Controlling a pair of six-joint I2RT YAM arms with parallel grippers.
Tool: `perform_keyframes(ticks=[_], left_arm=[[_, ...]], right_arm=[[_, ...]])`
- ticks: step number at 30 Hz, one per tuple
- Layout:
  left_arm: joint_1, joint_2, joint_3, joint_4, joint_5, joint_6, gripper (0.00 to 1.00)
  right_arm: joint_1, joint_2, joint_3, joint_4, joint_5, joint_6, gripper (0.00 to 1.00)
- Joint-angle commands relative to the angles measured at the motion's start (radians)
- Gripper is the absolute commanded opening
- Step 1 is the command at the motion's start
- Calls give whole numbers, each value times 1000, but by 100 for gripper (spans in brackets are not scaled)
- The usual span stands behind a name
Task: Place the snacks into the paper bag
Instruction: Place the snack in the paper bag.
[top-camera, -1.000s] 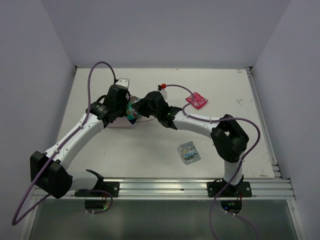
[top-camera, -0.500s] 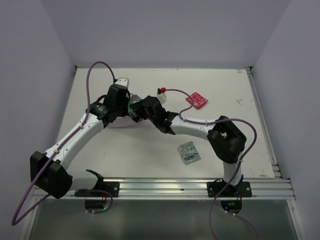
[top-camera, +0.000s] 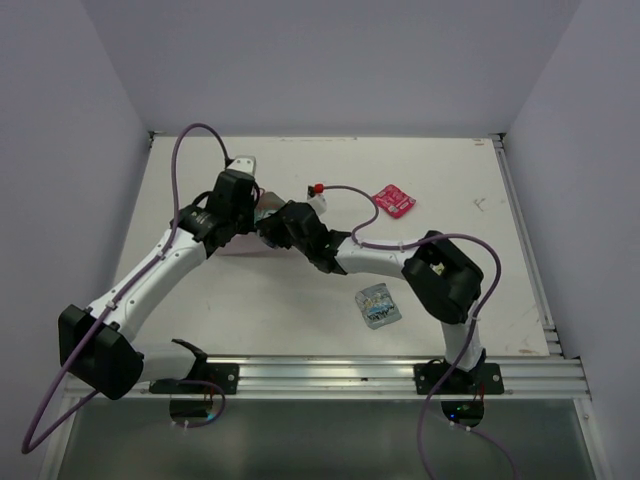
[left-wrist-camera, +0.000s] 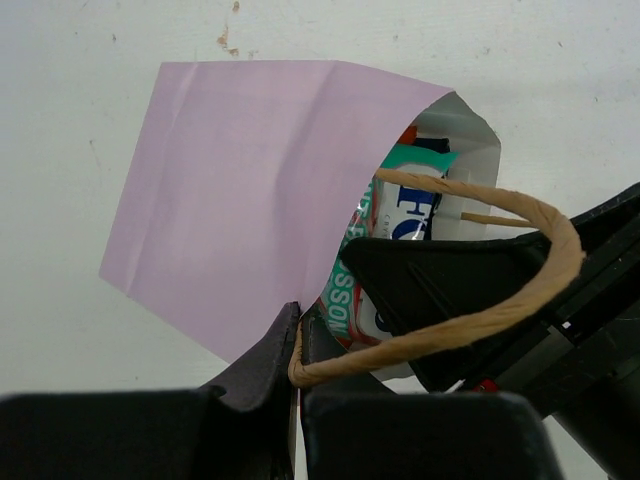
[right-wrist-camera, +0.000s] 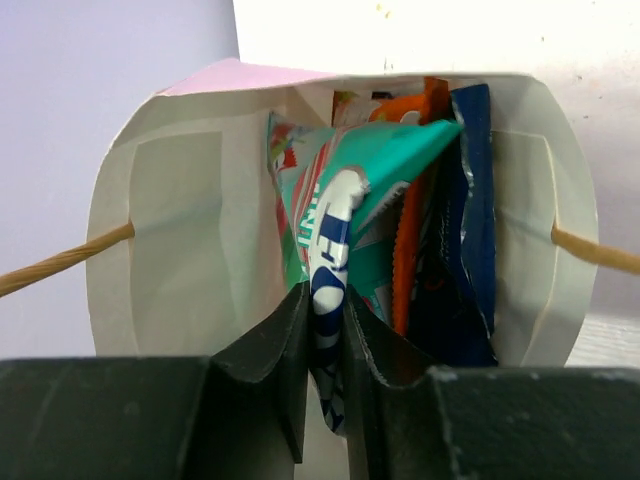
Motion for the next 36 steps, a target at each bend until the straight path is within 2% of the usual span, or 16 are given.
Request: perform_keyframes(ticks=[1, 7, 13, 23, 26, 28, 31, 36], left_arm=[[-2, -42, -1, 94, -56, 22, 0], [-2, -59, -30, 103, -62, 50, 0], [-2, -72, -53, 123, -16, 62, 0], [-2, -98, -56, 129, 11, 85, 0], [-2, -105, -60, 128, 16, 85, 0], [-2, -111, -57, 122, 21, 87, 0], [-1, -125, -56, 108, -2, 91, 0], [4, -124, -48, 91, -41, 94, 0]], right_arm=[[-17, -82, -16, -33, -86, -67, 22], [-76, -130, 25, -168, -253, -182, 31], [-96, -130, 96, -262, -295, -246, 32], [-104, 5, 222, -305, -356, -231, 32], [-104, 28, 225, -300, -348, -234, 30], [-106, 40, 216, -298, -328, -243, 22], [-109, 34, 174, -295, -301, -254, 17], [-113, 20, 148, -335, -266, -288, 16]])
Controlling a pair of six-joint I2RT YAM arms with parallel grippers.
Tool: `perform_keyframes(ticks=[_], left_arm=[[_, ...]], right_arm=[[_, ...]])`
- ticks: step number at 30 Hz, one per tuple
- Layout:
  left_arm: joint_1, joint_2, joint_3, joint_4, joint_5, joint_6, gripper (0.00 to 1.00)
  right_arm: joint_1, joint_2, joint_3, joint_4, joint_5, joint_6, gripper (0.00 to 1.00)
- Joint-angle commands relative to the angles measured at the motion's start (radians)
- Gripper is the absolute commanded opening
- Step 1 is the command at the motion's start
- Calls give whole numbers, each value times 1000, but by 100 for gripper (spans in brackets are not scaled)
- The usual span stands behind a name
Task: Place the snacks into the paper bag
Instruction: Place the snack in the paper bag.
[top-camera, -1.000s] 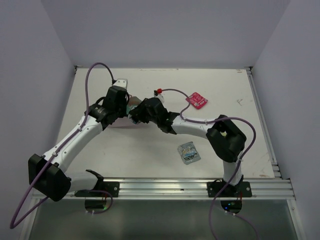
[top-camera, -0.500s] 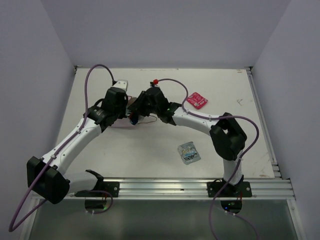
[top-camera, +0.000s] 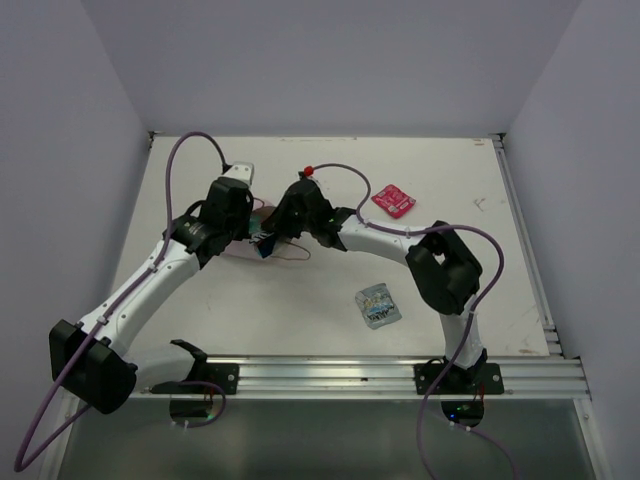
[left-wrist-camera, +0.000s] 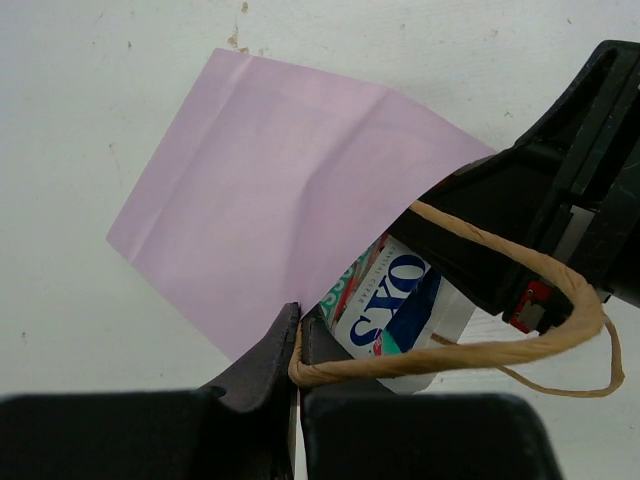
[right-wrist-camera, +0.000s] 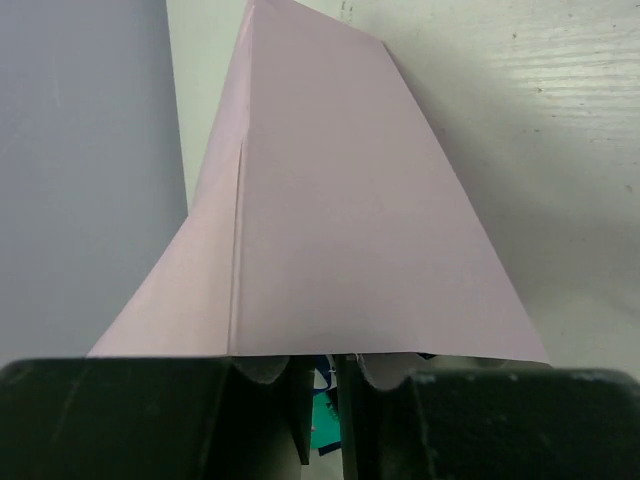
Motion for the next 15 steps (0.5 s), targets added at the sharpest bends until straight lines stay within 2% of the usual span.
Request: perform_keyframes(ticks=[1, 8, 15], left_arm=[[4, -39, 24, 75, -32, 23, 0], [4, -22, 16, 101, 52, 17, 0], [4, -21, 9, 107, 79, 8, 0]], right_arm=[[-6, -19, -16, -52, 44, -61, 16], [17, -39, 10, 86, 25, -63, 14], [43, 28, 58, 253, 44, -56, 15]])
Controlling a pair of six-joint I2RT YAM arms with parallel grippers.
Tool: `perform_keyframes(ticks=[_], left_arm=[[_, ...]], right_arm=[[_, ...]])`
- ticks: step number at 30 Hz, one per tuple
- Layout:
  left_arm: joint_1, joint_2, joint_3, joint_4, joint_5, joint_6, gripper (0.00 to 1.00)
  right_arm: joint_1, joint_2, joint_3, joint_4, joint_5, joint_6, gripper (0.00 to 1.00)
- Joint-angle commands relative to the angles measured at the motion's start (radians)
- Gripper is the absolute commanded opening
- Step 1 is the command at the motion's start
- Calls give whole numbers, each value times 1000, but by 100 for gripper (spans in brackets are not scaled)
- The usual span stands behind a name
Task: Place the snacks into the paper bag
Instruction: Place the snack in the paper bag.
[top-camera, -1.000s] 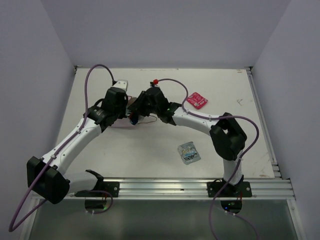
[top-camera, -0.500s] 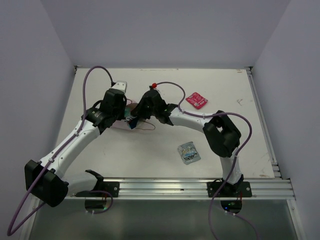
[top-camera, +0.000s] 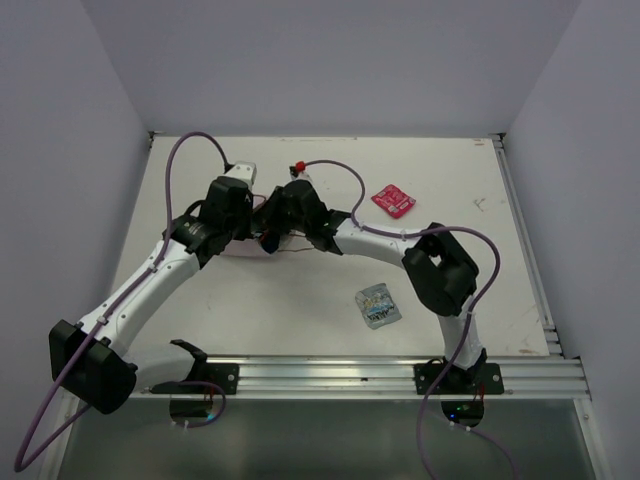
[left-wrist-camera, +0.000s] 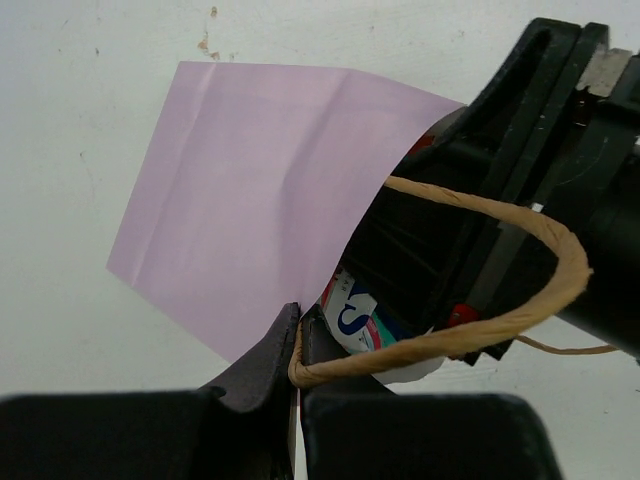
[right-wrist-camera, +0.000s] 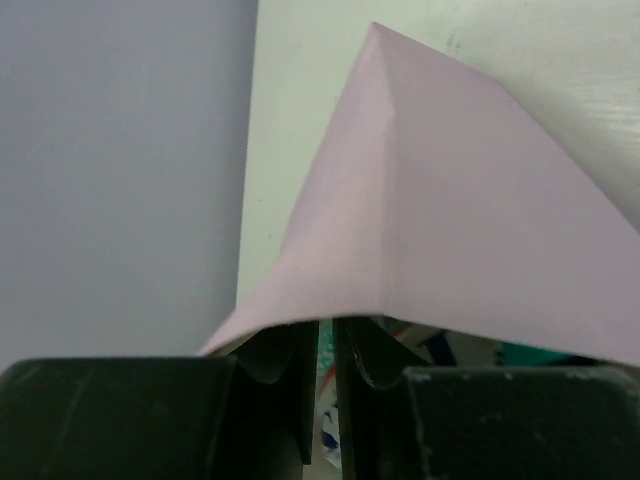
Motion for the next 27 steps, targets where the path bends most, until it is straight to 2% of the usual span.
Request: perform_keyframes(ticks=[1, 5, 13, 19, 22, 27], left_arm=[[3, -21, 7, 96, 26, 8, 0], [3, -26, 9, 99, -4, 8, 0], [11, -8, 39, 111, -107, -3, 0], [13, 12, 41, 137, -113, 17, 0], [14, 15, 36, 146, -127, 29, 0], [19, 17, 10, 178, -152, 51, 0]], right_arm=[[19, 52, 65, 131, 1, -32, 15], [25, 91, 62, 132, 4, -57, 15], [22, 80, -65, 112, 31, -89, 19], [24, -30, -2, 39, -10, -221, 26], [22, -118, 10, -52, 5, -295, 29], [22, -308, -120, -156, 105, -365, 30]])
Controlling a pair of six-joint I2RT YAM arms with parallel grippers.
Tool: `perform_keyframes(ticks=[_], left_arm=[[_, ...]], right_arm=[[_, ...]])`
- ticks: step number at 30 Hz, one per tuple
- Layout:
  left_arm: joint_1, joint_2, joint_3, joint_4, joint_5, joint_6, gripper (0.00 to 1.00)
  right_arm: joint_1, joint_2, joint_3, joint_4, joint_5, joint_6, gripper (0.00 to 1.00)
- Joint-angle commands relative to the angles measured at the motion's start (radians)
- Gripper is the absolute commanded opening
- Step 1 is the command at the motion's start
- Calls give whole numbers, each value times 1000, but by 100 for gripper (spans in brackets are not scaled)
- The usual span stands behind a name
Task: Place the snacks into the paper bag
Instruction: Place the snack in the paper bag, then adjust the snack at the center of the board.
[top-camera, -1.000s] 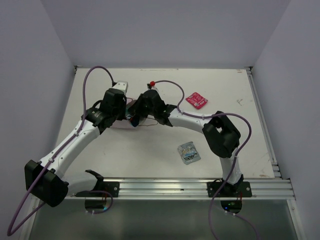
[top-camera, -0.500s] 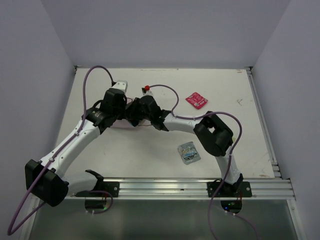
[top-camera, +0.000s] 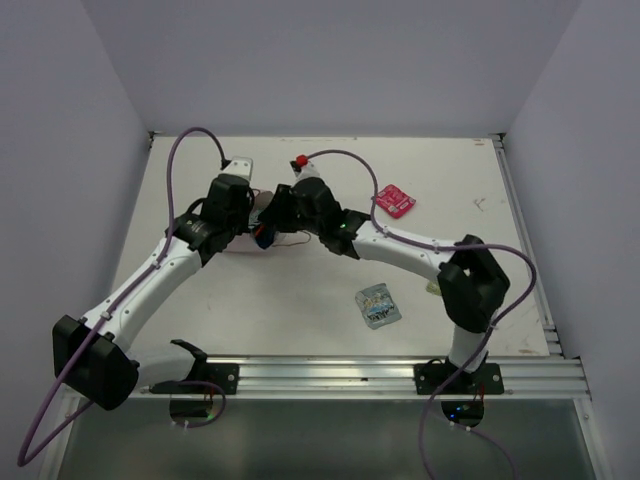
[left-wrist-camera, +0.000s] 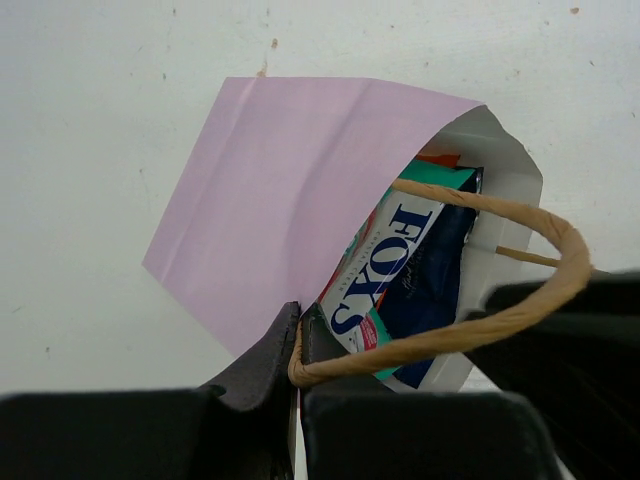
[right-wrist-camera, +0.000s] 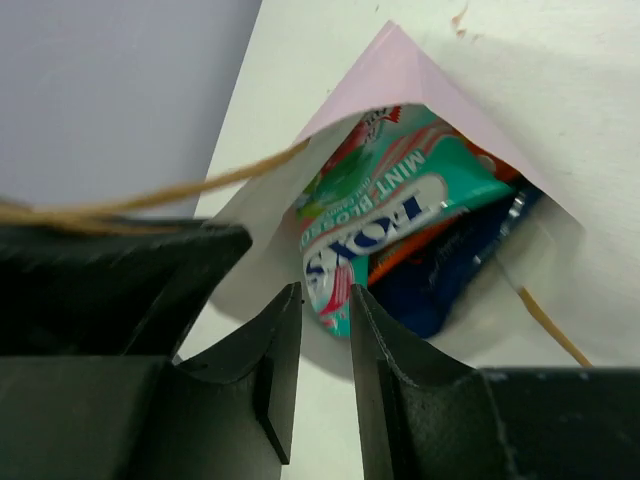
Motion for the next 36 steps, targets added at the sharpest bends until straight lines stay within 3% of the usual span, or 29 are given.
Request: perform_keyframes(ticks=[1, 8, 14, 22, 27, 32, 36], left_arm=[[12, -5, 6, 136, -47, 37, 0], [46, 3, -8, 156, -7, 53, 0], [71, -8, -37, 191, 40, 56, 0], [129, -25, -62, 208, 117, 53, 0], [137, -36, -74, 211, 114, 56, 0], [141, -37, -79, 213, 105, 56, 0], [141, -48, -88, 217, 99, 56, 0]], right_arm=[[0, -175, -88, -122, 90, -95, 31], [0, -428, -379, -261, 274, -143, 34], [3, -590, -623, -450, 403, -46, 34], [15, -719, -792, -628, 428, 83, 34], [15, -697, -844, -599, 425, 75, 35], [17, -534, -877, -408, 350, 8, 34], [15, -436, -838, -309, 295, -136, 34]])
